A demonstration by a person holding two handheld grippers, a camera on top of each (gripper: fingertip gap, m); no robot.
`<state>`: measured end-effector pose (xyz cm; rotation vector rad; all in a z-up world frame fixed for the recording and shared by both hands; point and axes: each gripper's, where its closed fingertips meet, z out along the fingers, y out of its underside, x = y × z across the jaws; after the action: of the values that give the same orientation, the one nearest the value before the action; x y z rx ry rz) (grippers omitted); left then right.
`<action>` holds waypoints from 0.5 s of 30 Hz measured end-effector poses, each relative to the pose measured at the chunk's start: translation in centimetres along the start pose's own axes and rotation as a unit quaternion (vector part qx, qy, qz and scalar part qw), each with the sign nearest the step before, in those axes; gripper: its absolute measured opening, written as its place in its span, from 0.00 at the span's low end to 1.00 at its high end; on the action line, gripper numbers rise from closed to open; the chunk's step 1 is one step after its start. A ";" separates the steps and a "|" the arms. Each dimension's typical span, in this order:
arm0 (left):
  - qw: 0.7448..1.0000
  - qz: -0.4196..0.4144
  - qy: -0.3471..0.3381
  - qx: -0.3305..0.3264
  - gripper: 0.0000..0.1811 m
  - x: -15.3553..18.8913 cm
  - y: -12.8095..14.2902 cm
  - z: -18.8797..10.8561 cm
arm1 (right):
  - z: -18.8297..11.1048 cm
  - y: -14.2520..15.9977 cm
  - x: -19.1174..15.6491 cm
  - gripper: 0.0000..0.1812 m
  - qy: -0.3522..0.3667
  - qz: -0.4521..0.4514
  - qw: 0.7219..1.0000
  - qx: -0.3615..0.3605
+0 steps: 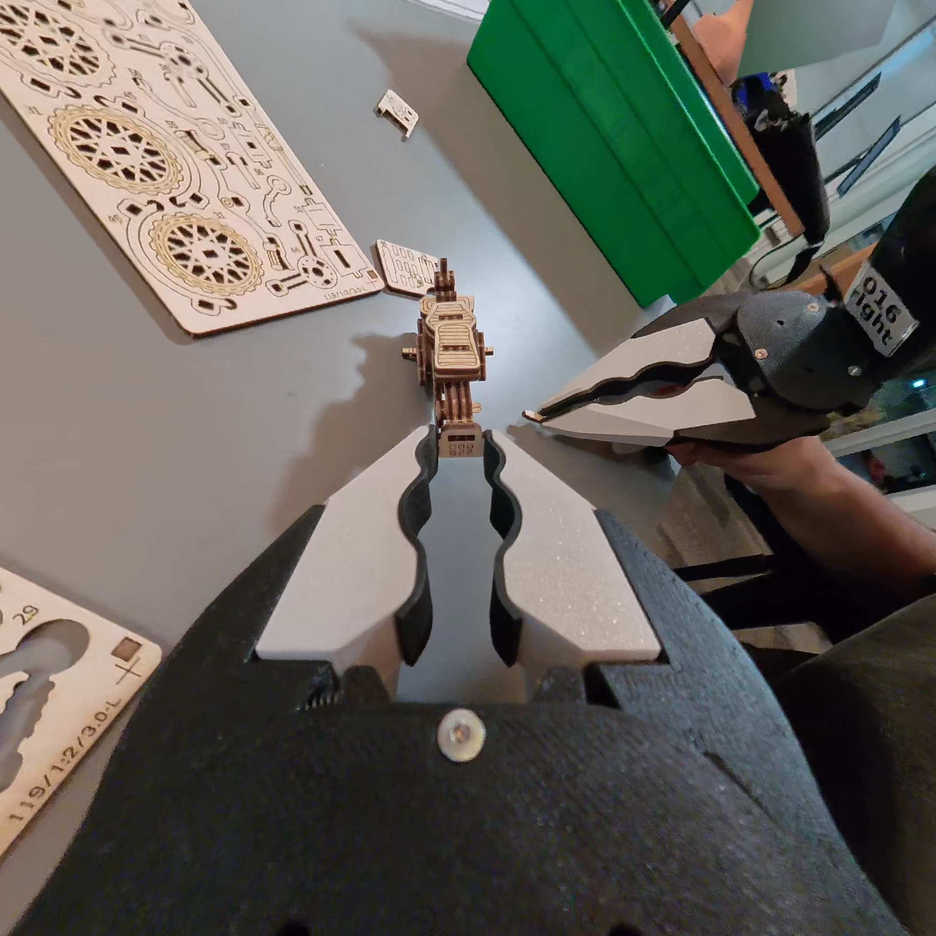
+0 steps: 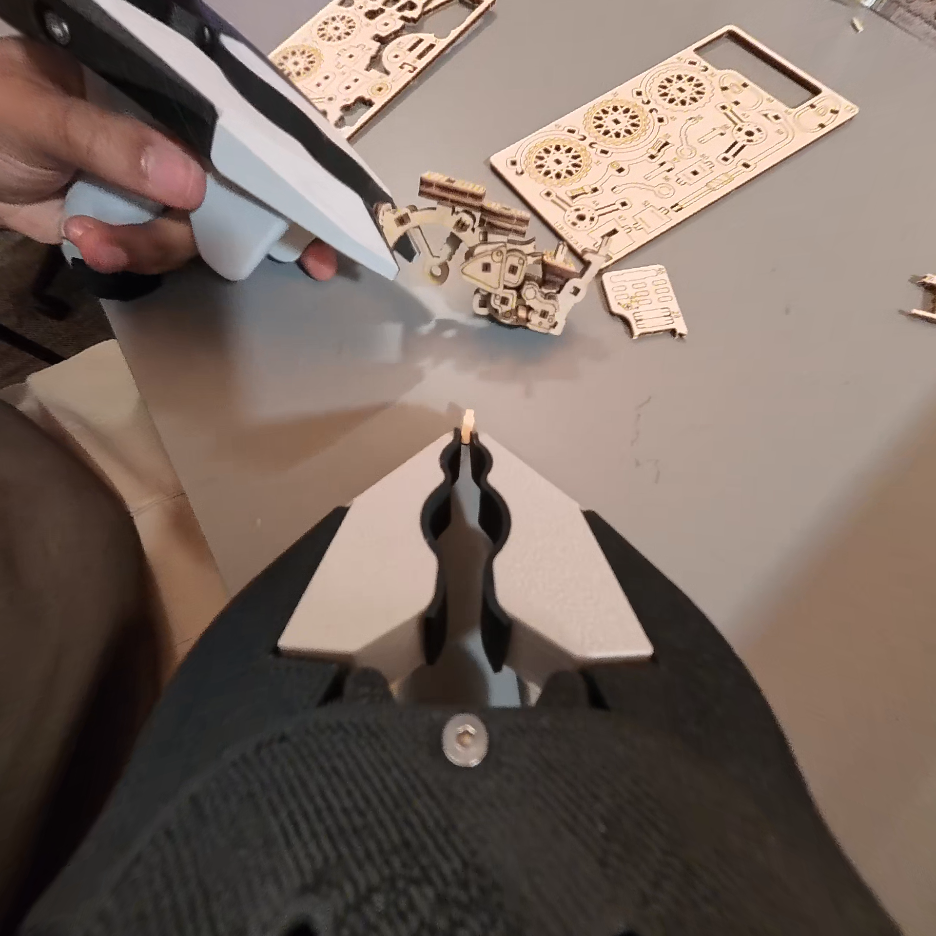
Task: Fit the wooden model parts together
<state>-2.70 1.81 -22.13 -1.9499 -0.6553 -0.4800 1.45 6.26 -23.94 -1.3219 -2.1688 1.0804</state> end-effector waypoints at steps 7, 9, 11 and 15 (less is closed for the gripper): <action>0.994 0.098 -0.057 -0.012 0.08 0.7 0.4 0.3 | -0.6 -0.5 -0.4 0.00 -0.013 0.010 1.000 0.019; 0.989 0.127 -0.072 -0.017 0.08 0.9 0.6 0.4 | -0.8 -0.6 -0.5 0.00 -0.014 0.011 1.000 0.023; 0.986 0.146 -0.082 -0.023 0.08 1.1 0.8 0.6 | -1.0 -0.7 -0.5 0.00 -0.015 0.011 0.999 0.026; 0.986 0.139 -0.083 -0.033 0.08 0.9 1.1 0.7 | -1.4 -0.8 -0.6 0.00 -0.017 0.011 0.999 0.033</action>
<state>-1.30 2.25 -22.68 -2.1206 -0.4635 -0.1694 2.22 6.09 -22.42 -1.3103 -2.1282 1.1792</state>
